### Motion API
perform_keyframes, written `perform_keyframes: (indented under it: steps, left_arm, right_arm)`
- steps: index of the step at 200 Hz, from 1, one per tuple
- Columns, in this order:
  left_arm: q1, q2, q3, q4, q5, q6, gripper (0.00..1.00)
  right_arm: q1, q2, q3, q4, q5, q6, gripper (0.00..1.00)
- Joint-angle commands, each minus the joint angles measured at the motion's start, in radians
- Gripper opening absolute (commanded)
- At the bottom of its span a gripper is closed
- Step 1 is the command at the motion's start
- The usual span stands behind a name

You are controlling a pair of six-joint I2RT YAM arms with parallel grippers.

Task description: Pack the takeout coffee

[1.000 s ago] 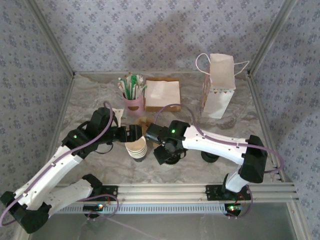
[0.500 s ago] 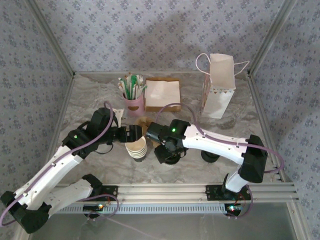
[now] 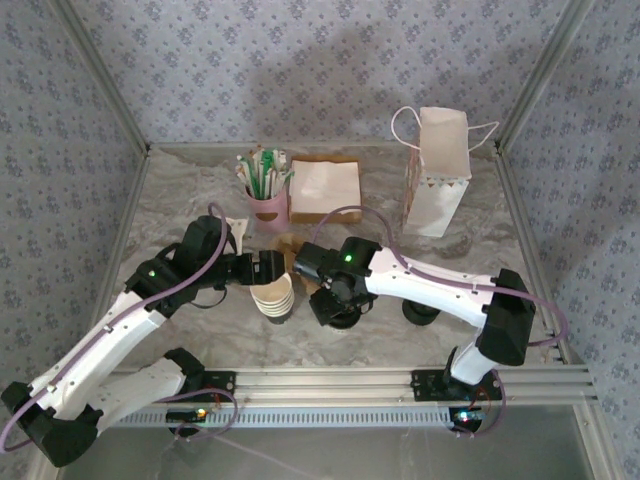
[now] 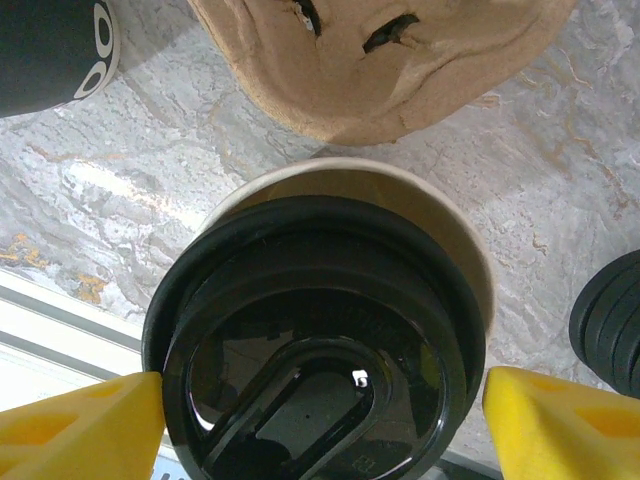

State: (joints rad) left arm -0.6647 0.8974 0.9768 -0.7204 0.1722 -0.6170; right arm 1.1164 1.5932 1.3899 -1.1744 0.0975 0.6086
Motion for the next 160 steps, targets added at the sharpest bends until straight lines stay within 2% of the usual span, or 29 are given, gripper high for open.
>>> perform_keyframes:
  steps: [1, 160]
  left_arm:
    - [0.008, -0.010, 0.004, 0.018, 0.014, 0.011, 0.88]
    - [0.014, -0.009, -0.001, 0.022, 0.019, 0.011, 0.88]
  right_arm:
    - [-0.007, 0.017, -0.011, -0.009, -0.008, -0.011, 0.84]
    - [-0.021, 0.017, 0.012, -0.005, 0.005, -0.015, 0.76]
